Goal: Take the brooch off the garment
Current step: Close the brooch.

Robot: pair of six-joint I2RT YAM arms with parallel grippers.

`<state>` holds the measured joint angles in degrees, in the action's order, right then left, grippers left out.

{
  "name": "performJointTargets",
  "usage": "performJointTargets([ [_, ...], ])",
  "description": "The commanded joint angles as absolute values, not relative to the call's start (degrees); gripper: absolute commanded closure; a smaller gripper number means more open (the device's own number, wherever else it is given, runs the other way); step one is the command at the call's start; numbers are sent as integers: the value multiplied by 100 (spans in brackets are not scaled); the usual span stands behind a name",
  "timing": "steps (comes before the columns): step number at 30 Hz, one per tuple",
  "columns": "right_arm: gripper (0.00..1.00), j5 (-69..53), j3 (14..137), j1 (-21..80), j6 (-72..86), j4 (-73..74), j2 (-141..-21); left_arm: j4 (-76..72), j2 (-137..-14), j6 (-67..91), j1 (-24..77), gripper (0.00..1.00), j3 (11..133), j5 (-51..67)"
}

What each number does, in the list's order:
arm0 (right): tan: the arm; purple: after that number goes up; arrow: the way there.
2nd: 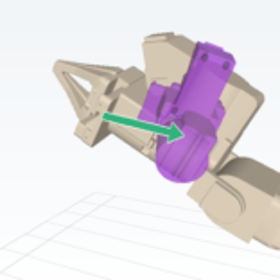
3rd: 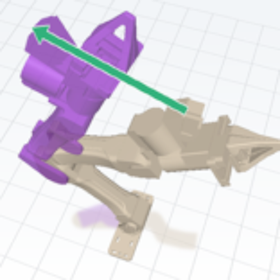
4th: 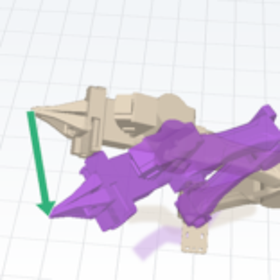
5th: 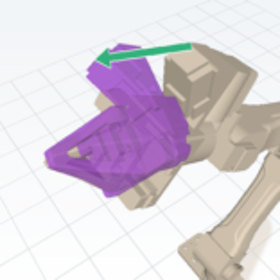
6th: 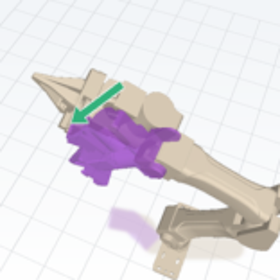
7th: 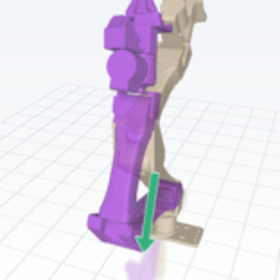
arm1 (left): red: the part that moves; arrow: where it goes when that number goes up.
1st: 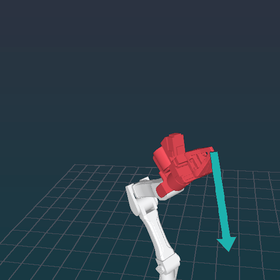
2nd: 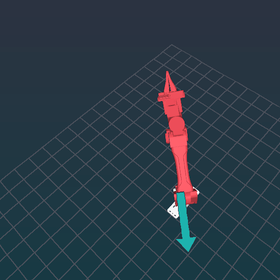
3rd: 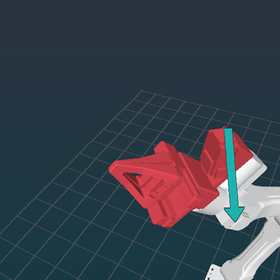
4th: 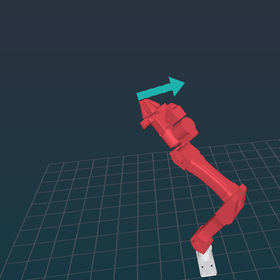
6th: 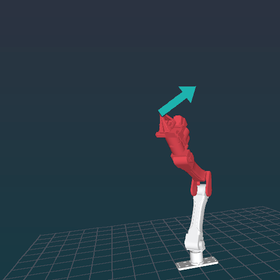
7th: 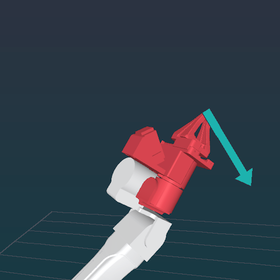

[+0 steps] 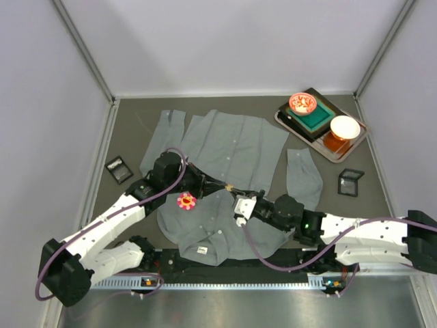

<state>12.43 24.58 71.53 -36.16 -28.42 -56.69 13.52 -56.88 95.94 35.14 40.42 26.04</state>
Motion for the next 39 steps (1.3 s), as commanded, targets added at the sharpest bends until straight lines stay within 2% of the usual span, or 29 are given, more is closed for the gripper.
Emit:
performJointTargets([
  [1, 92, 1380, 2760, 7286, -3718, -3102, -5774, 1081, -5695, 9668, 3524, 100, 4043, 2646],
  [3, 100, 1467, 2760, 7304, -3718, -3120, -5783, 1090, -5678, 9685, 3516, 100, 4043, 2646],
  [10, 100, 2214, 2751, 7374, -3210, -3384, -5862, 791, -5651, 9423, 3516, 100, 4034, 2628],
  [11, 100, 2380, 2786, 7374, -3112, -3253, -5854, 748, -5625, 9361, 3524, 87, 4025, 2611],
  [14, 100, 2531, 2786, 7357, -2699, -3094, -5722, 519, -5511, 9185, 3516, 65, 3929, 2496],
  [15, 100, 2523, 2777, 7330, -2585, -2902, -5669, 423, -5476, 9150, 3516, 52, 3877, 2426],
  [17, 100, 2531, 2716, 7260, -2199, -2734, -5485, 290, -5388, 9001, 3516, 44, 3780, 2330],
  [18, 100, 2488, 2672, 7129, -2058, -2612, -5380, 299, -5362, 8896, 3507, 35, 3771, 2259],
  [20, 100, 2321, 2585, 6892, -1461, -2357, -5046, 316, -5239, 8397, 3507, 29, 3788, 2040],
  [24, 100, 1356, 2435, 5575, 146, -1453, -4387, 211, -5028, 6885, 3516, 18, 3937, 1845],
  [25, 100, 1049, 2435, 4955, 671, -972, -4290, 281, -5045, 6612, 3516, 16, 4068, 1941],
  [27, 100, 661, 2513, 4354, 1218, -468, -4096, 475, -5106, 5900, 3507, 16, 4209, 2152],
  [31, 100, -751, 2584, 2222, 2055, 464, -3771, 492, -5369, 5143, 3507, 16, 4385, 2925],
  [34, 100, -1639, 2566, 1146, 2635, 1027, -3542, 676, -5501, 4624, 3507, 12, 4552, 3321],
  [35, 100, -1800, 2549, 499, 2793, 1272, -3516, 738, -5537, 4336, 3516, 12, 4588, 3383],
  [39, 100, -2486, 2487, -867, 3453, 1747, -3375, 1212, -5678, 3587, 3516, 11, 4789, 3604],
])
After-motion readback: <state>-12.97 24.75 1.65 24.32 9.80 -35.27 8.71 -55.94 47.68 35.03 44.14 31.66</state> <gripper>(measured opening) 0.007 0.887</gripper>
